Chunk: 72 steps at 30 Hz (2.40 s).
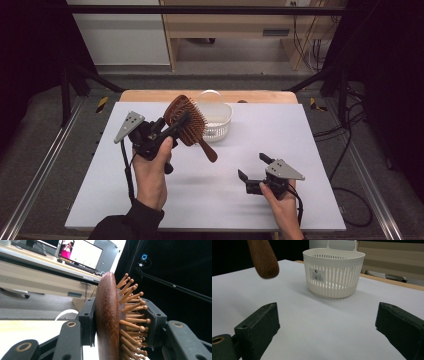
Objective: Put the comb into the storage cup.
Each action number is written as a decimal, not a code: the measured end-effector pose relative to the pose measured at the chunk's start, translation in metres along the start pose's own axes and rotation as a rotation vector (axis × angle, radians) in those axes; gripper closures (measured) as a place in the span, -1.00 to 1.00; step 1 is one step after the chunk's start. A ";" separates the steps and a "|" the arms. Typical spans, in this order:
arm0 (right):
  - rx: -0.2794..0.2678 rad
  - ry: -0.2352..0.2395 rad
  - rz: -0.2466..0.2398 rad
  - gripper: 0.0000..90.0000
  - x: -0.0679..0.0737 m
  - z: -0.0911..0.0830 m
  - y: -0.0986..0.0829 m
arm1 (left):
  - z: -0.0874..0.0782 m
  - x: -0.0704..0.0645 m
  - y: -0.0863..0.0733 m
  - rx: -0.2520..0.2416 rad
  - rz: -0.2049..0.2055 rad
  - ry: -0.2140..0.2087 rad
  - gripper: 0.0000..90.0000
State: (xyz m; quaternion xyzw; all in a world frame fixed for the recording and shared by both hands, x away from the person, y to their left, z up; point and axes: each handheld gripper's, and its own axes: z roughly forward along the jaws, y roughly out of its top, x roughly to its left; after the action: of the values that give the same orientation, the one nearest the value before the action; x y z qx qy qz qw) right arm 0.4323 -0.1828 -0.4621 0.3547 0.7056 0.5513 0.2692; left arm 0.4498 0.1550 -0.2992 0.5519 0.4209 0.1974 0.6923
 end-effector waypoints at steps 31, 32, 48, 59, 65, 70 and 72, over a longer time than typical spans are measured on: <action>-0.030 -0.043 -0.028 -0.89 -0.004 -0.002 -0.002 | 0.083 -0.005 0.043 -0.071 -0.050 -0.038 0.15; -0.030 -0.043 -0.027 -0.89 -0.004 -0.001 -0.002 | 0.085 -0.005 0.044 -0.072 -0.055 -0.037 0.15; -0.036 -0.035 -0.024 -0.88 -0.004 -0.002 -0.001 | 0.103 0.013 0.050 -0.091 -0.049 0.035 0.15; -0.056 -0.054 -0.016 -0.86 -0.005 -0.009 0.004 | 0.110 0.020 0.050 -0.086 0.038 0.070 0.15; -0.055 -0.083 -0.032 -0.90 -0.009 -0.017 0.004 | 0.114 0.027 0.049 -0.078 0.029 0.088 0.15; -0.082 -0.113 0.002 -0.90 -0.015 -0.025 -0.003 | 0.116 0.027 0.049 -0.063 0.027 0.095 0.14; -0.089 -0.117 0.042 -0.91 -0.020 -0.026 -0.010 | 0.117 0.024 0.050 -0.056 0.038 0.103 0.14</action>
State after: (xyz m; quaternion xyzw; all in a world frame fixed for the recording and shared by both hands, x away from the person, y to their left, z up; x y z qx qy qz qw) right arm 0.4220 -0.2156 -0.4659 0.3889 0.6559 0.5658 0.3138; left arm 0.5667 0.1183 -0.2567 0.5292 0.4399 0.2502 0.6810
